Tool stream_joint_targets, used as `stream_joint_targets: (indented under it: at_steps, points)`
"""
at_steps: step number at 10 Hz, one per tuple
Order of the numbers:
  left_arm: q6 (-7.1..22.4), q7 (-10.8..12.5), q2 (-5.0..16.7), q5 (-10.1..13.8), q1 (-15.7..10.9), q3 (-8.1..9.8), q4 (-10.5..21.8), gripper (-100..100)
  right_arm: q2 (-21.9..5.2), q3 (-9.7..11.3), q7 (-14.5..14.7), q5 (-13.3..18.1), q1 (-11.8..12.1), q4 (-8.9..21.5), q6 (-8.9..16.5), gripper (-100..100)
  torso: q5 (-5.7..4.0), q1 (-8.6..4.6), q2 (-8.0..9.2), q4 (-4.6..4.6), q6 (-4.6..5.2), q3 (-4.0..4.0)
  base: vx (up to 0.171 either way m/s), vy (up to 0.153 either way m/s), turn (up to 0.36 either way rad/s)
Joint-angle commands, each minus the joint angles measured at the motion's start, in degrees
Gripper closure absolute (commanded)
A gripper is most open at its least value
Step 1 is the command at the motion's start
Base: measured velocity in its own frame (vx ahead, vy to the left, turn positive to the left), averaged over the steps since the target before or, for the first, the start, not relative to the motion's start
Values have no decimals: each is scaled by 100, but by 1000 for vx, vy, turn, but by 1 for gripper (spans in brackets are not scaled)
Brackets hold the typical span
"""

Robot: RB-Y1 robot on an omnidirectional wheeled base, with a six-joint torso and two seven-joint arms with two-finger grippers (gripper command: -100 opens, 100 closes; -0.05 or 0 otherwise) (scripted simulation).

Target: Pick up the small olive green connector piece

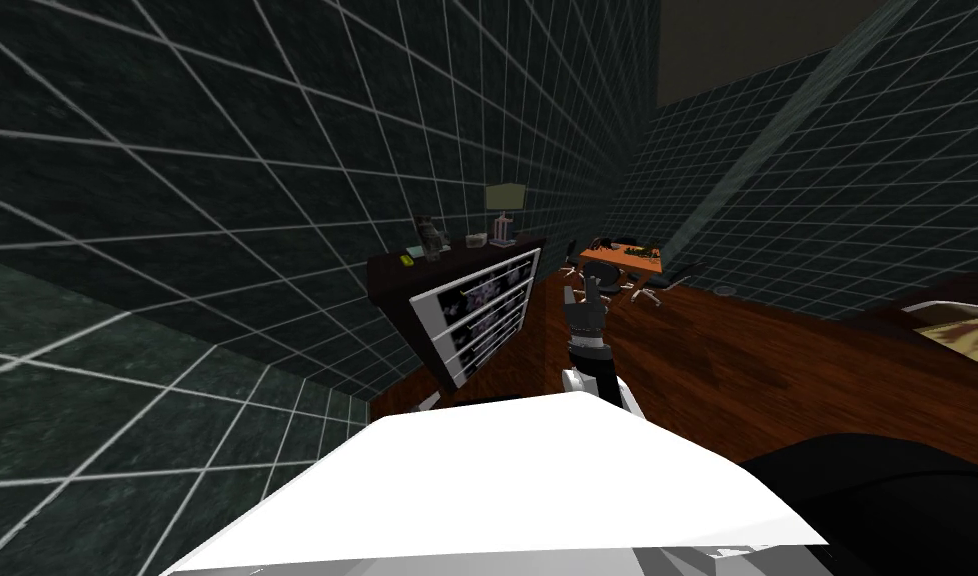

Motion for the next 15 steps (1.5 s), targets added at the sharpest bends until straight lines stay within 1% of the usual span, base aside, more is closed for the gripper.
stream_joint_targets:
  at_steps: [1,2,3,4,5,6,7,8,9,10,11,12,13,14,15]
  points:
    - [-42,-84,215,5,30,-30,60,-100,0,0,0,0,0,0,0,0,0,0,0,0,0,0,-14,8,22]
    - [-225,-342,442,55,75,-258,310,-100,0,0,0,0,0,0,0,0,0,0,-2,0,0,-1,-28,7,-192]
    - [-225,-404,551,55,75,-258,441,-100,0,0,0,0,-1,0,0,0,1,0,2,0,3,1,-25,11,-123]
    - [-225,-404,703,55,75,-258,441,-100,0,0,0,0,0,0,0,0,0,2,2,1,0,1,-8,7,19]
    - [-412,-680,886,115,123,-479,768,-100,0,0,0,0,0,0,0,0,0,1,-4,0,0,-2,-12,6,-183]
    - [-412,-733,1037,115,123,-479,839,-100,0,0,0,0,-1,0,0,0,1,1,-4,-1,4,-2,-15,15,-118]
    - [-412,-733,1191,115,123,-479,839,-100,0,0,0,0,0,0,0,0,1,2,-4,0,1,-2,-8,10,12]
    - [-412,-733,1220,115,123,-479,839,-100,0,0,0,0,1,0,0,0,1,1,-5,-1,-1,-3,-2,2,18]
    - [-602,-1043,1466,183,173,-690,1049,-100,0,0,0,0,0,0,0,0,0,-2,-8,-1,0,-4,-9,10,-218]
    - [-602,-1068,1607,183,173,-690,1253,-100,0,0,0,0,-1,0,0,0,0,2,-6,-1,4,-4,-15,19,-120]
    - [-602,-1068,1734,183,173,-690,1253,-100,0,0,0,0,0,0,0,0,1,5,-5,-1,0,-2,-9,10,23]
    - [-794,-1371,1931,261,226,-890,1500,-100,0,0,0,0,1,0,0,0,1,1,-6,-1,-1,-3,-12,15,-191]
    - [-794,-1409,2148,261,226,-890,1603,-100,0,0,0,0,-1,0,0,0,0,3,-6,-1,4,-3,-10,22,-126]
    - [-794,-1409,2252,261,226,-890,1681,-100,0,0,0,0,0,0,0,0,1,5,-8,-1,1,-4,-3,13,14]
    - [-794,-1409,2252,261,226,-890,1681,-100,0,-1,0,0,1,0,0,0,2,2,-9,-1,-2,-5,1,1,28]
